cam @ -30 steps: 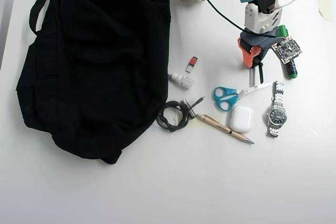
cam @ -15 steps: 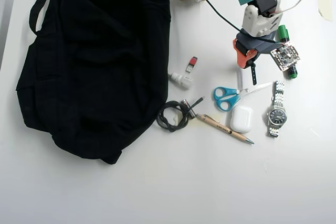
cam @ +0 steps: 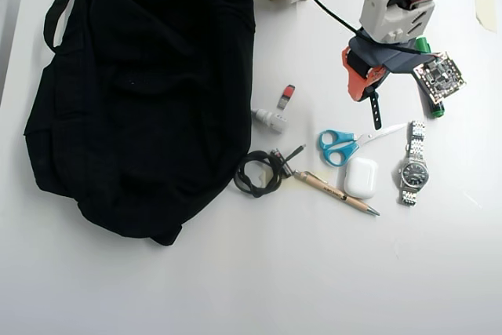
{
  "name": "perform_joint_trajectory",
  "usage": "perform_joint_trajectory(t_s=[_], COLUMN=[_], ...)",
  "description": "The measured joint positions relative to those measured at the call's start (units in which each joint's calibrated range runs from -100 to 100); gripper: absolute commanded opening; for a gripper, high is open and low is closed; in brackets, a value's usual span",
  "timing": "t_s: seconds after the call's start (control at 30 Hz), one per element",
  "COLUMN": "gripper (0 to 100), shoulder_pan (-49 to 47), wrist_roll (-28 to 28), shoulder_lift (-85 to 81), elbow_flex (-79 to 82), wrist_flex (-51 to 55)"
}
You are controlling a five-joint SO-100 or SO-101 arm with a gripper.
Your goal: Put the black bike light into the black bag
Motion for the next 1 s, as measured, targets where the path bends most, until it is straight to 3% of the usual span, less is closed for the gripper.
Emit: perform_joint_trajectory(t_s=[0.53, 1.0], gripper=[2, 2], shoulder_pan=[2.64, 11.3], wrist_roll=[-1.03, -1.32], shoulder_lift=[0.0, 0.0], elbow_flex=[-19.97, -27.47], wrist_flex=[11.67, 12.27])
